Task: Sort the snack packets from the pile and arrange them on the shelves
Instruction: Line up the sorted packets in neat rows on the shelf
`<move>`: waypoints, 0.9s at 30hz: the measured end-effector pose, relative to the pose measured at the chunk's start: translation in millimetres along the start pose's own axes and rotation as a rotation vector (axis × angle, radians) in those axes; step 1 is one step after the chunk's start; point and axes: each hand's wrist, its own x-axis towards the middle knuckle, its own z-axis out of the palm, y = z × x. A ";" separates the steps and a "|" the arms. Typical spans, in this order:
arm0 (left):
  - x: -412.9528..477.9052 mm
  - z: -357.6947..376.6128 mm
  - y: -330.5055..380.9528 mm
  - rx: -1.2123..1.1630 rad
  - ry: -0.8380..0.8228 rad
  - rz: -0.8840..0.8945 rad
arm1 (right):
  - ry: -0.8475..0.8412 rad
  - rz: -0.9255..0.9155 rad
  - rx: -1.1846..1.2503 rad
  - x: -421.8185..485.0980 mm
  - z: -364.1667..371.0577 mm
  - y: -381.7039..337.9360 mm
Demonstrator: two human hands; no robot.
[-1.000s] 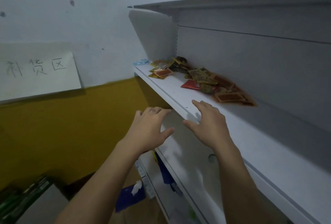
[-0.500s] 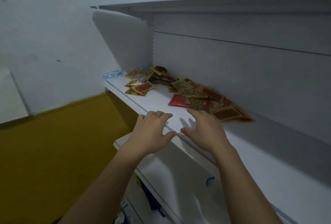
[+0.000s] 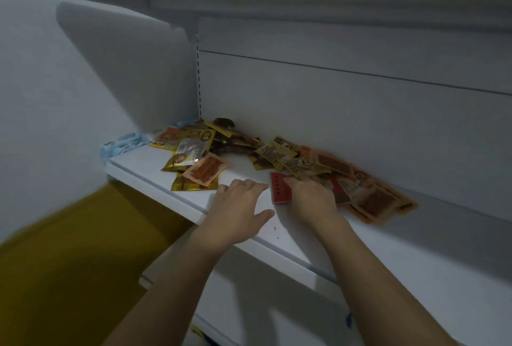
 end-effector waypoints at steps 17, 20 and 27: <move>66.0 40.2 0.4 -0.399 -0.012 0.193 | 0.579 0.131 0.302 -0.6 32.9 36.6; 67.2 49.2 1.9 -0.349 -0.037 0.171 | 0.705 0.092 0.589 -3.8 33.2 44.4; 71.9 46.0 -6.3 -0.609 -0.109 0.189 | 0.711 0.087 0.784 -14.8 23.8 30.4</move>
